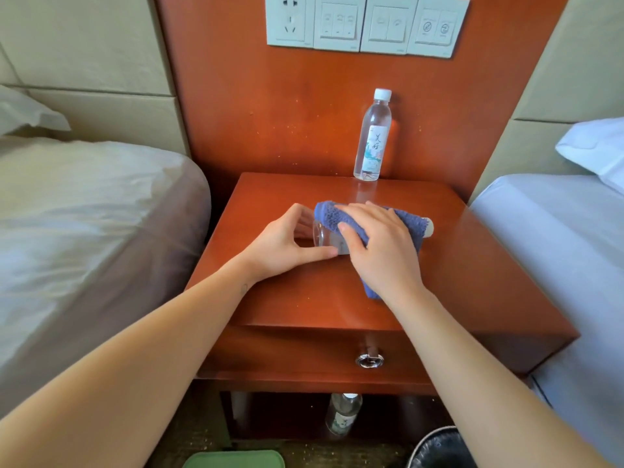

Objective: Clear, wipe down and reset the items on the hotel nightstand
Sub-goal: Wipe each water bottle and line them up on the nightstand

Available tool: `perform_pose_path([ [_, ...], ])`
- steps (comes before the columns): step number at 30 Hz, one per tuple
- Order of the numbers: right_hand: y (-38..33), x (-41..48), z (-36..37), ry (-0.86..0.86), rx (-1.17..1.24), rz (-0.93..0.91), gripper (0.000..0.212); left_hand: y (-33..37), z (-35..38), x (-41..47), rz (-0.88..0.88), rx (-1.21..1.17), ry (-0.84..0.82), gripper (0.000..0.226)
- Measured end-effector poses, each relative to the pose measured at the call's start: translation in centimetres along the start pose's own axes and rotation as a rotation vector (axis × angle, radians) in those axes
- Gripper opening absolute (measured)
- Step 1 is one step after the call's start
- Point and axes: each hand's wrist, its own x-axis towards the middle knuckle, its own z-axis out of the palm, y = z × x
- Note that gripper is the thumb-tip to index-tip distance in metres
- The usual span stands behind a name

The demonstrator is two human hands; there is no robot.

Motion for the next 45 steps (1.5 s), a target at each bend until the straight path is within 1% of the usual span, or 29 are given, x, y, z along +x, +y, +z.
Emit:
perform_pose_path([
  [3, 0.7, 0.6, -0.4, -0.030, -0.005, -0.018, 0.031, 0.1, -0.1, 0.0, -0.034, 0.000, 0.015, 0.042],
  [4, 1.3, 0.8, -0.7, -0.021, -0.023, 0.005, 0.028, 0.1, -0.1, 0.0, -0.031, -0.010, 0.017, 0.041],
  [8, 4.5, 1.1, -3.5, 0.035, 0.000, 0.343, 0.026, 0.5, -0.1, -0.2, 0.008, -0.005, -0.024, 0.052],
  [9, 4.3, 1.1, -3.5, 0.052, -0.019, 0.359, 0.027, 0.5, -0.1, -0.1, 0.015, 0.000, -0.034, 0.052],
  [10, 3.2, 1.2, -2.9, 0.071, -0.045, 0.301, 0.029, 0.6, -0.1, -0.1, 0.019, -0.001, -0.039, 0.050],
  [12, -0.1, 0.9, -0.6, 0.056, -0.084, 0.086, 0.033, 0.7, -0.2, -0.2, 0.041, -0.029, -0.025, 0.046],
  [13, -1.6, 0.6, 0.3, 0.035, -0.068, 0.012, 0.033, 0.7, -0.2, -0.3, 0.058, -0.050, -0.009, 0.047],
  [15, -2.6, 0.3, 1.0, 0.004, -0.032, -0.071, 0.031, 0.5, -0.3, -0.4, 0.069, -0.078, 0.010, 0.054],
  [16, -2.0, 0.5, 0.6, 0.019, -0.040, -0.087, 0.029, 0.5, -0.3, -0.4, 0.060, -0.073, 0.006, 0.055],
  [17, -0.8, 0.6, 0.0, 0.042, -0.062, -0.069, 0.027, 0.4, -0.4, -0.3, 0.047, -0.062, -0.001, 0.055],
  [18, 0.7, 0.7, -0.9, 0.059, -0.077, -0.009, 0.027, 0.3, -0.4, -0.2, 0.034, -0.050, -0.005, 0.055],
  [21, 4.4, 0.8, -3.5, 0.071, -0.004, 0.341, 0.027, 0.1, -0.3, 0.0, 0.046, -0.011, -0.022, 0.053],
  [22, 4.7, 0.8, -3.5, 0.088, -0.007, 0.380, 0.027, 0.1, -0.3, 0.0, 0.057, 0.003, -0.024, 0.052],
  [23, 3.8, 0.8, -3.3, 0.101, -0.038, 0.355, 0.028, 0.1, -0.2, 0.0, 0.073, 0.023, -0.017, 0.051],
  [25, 0.6, 0.7, -1.5, 0.116, -0.089, 0.176, 0.030, 0.0, -0.2, 0.0, 0.114, 0.058, 0.014, 0.050],
  [26, -1.1, 0.6, -0.6, 0.087, -0.092, 0.070, 0.029, -0.1, -0.2, 0.0, 0.136, 0.057, 0.036, 0.050],
  [28, -2.4, 0.3, 0.3, 0.041, -0.091, -0.064, 0.028, -0.3, -0.3, -0.1, 0.161, 0.052, 0.062, 0.050],
  [29, -1.8, 0.3, -0.1, 0.043, -0.093, -0.075, 0.026, -0.3, -0.3, -0.1, 0.160, 0.057, 0.064, 0.051],
  [30, -0.5, 0.3, -0.9, 0.061, -0.086, -0.030, 0.025, -0.3, -0.3, -0.1, 0.154, 0.061, 0.062, 0.052],
  [32, 2.4, 0.2, -2.7, 0.100, -0.012, 0.203, 0.027, -0.2, -0.4, -0.1, 0.136, 0.061, 0.047, 0.052],
  [33, 3.6, 0.1, -3.2, 0.091, 0.035, 0.308, 0.028, -0.1, -0.3, -0.1, 0.122, 0.059, 0.031, 0.052],
  [34, 4.2, 0.2, -3.3, 0.076, 0.066, 0.349, 0.029, 0.0, -0.3, 0.0, 0.111, 0.051, 0.018, 0.052],
  [38, 4.2, 0.5, -3.1, 0.049, 0.051, 0.331, 0.029, 0.0, -0.2, 0.0, -0.009, 0.000, 0.027, 0.052],
  [41, 4.4, 0.7, -3.0, 0.063, 0.037, 0.359, 0.030, -0.1, -0.1, 0.1, -0.022, 0.040, 0.044, 0.046],
  [42, 3.6, 0.9, -2.7, 0.091, 0.025, 0.323, 0.029, -0.1, -0.1, 0.2, -0.014, 0.050, 0.040, 0.047],
  [43, 2.1, 0.9, -2.1, 0.104, 0.009, 0.233, 0.028, -0.1, -0.1, 0.2, -0.011, 0.053, 0.035, 0.049],
  [45, -1.4, 0.8, 0.3, 0.065, -0.038, 0.017, 0.031, -0.2, -0.1, 0.2, 0.005, 0.032, 0.046, 0.052],
])
